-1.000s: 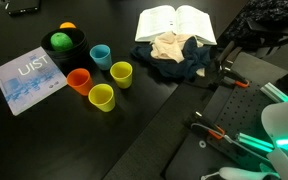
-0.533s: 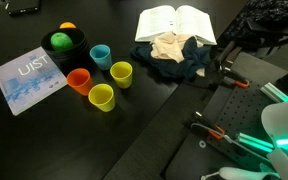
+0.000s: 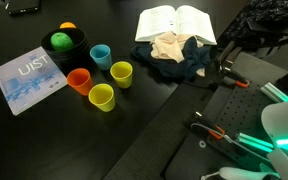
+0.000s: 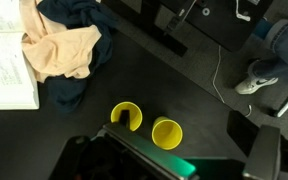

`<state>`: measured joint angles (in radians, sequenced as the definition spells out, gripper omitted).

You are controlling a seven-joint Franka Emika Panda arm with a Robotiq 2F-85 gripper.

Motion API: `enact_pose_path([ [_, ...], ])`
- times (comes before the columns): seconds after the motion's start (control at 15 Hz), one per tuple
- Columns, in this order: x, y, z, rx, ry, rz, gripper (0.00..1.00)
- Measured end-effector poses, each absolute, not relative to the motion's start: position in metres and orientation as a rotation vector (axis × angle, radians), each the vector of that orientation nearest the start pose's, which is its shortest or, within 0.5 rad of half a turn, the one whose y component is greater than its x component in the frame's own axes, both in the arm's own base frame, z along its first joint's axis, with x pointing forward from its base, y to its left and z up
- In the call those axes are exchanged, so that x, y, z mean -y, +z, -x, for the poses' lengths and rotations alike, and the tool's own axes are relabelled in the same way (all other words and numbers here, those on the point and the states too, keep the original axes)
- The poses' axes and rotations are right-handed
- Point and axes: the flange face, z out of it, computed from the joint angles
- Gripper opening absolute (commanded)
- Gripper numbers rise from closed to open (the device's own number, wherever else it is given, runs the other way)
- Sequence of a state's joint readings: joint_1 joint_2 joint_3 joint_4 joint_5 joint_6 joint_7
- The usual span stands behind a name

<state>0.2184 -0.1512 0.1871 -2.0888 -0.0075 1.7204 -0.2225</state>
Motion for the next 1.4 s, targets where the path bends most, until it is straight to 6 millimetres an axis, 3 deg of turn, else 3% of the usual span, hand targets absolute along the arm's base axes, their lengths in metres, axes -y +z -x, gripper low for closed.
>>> enact_pose_path([
  [0.33,-0.183,0.451,-0.472,1.007,0.408,3.067,1.0],
  [0.67,-0.174,0.452,-0.496,1.026,0.374,3.059,1.0],
  [0.93,-0.19,0.444,-0.516,1.061,0.272,3.034,1.0],
  [1.4,-0.214,0.403,-0.539,1.097,0.288,2.99,1.0],
])
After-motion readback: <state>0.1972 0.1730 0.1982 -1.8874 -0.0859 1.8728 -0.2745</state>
